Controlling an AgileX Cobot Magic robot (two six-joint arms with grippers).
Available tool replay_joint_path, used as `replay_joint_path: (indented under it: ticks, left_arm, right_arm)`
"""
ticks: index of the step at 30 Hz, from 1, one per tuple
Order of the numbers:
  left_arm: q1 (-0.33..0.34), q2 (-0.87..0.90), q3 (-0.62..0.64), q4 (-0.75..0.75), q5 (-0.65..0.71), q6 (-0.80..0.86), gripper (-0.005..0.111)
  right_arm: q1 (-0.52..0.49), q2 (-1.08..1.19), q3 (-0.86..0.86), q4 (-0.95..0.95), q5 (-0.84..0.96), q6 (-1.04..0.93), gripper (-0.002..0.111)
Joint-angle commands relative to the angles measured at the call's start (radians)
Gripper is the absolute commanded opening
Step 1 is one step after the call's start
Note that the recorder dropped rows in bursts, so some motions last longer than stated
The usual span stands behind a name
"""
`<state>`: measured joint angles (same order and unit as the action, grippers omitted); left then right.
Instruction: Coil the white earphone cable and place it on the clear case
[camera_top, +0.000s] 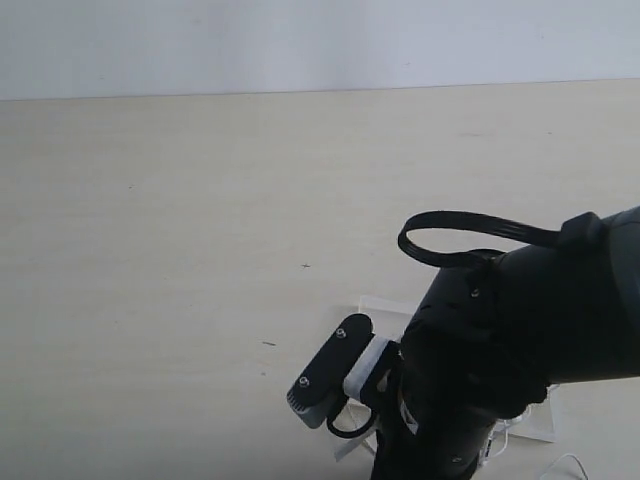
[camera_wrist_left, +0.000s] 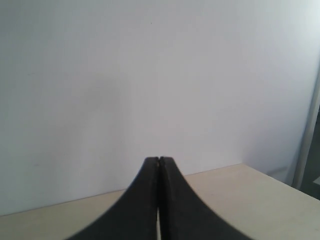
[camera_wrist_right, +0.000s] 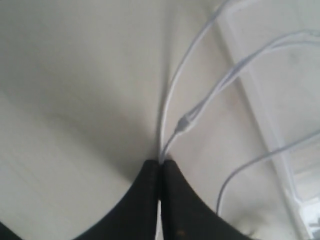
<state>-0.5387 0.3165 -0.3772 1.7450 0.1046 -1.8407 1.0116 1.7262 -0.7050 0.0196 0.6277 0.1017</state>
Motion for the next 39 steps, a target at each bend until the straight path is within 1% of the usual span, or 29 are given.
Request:
replay_joint_path:
  ticks: [1, 9, 17, 20, 24, 28, 33, 39]
  left_arm:
    - [0.001, -0.001, 0.001, -0.001, 0.013, 0.004, 0.000]
    - [0.001, -0.001, 0.001, -0.001, 0.016, 0.006, 0.000]
    - [0.001, -0.001, 0.001, -0.001, 0.016, 0.006, 0.000]
    - [0.001, -0.001, 0.001, -0.001, 0.016, 0.006, 0.000]
    - [0.001, -0.001, 0.001, -0.001, 0.016, 0.005, 0.000]
    - [0.001, -0.001, 0.001, -0.001, 0.014, 0.005, 0.000]
    - [0.001, -0.001, 0.001, -0.001, 0.014, 0.005, 0.000]
    - [0.001, -0.001, 0.001, -0.001, 0.014, 0.005, 0.000]
  right_arm:
    - [0.000, -0.067, 0.008, -0.055, 0.064, 0.010, 0.000]
    - [0.000, -0.162, 0.003, -0.208, 0.146, 0.108, 0.000]
    - [0.000, -0.190, -0.094, -0.418, 0.215, 0.195, 0.000]
    - [-0.002, -0.190, -0.116, -0.497, 0.215, 0.228, 0.000]
    - [-0.042, -0.171, -0.120, -0.521, 0.202, 0.241, 0.000]
    - [-0.090, -0.142, -0.120, -0.528, 0.150, 0.243, 0.000]
    - [-0.096, -0.120, -0.120, -0.533, 0.073, 0.235, 0.000]
    - [-0.096, -0.050, -0.120, -0.541, 0.051, 0.200, 0.000]
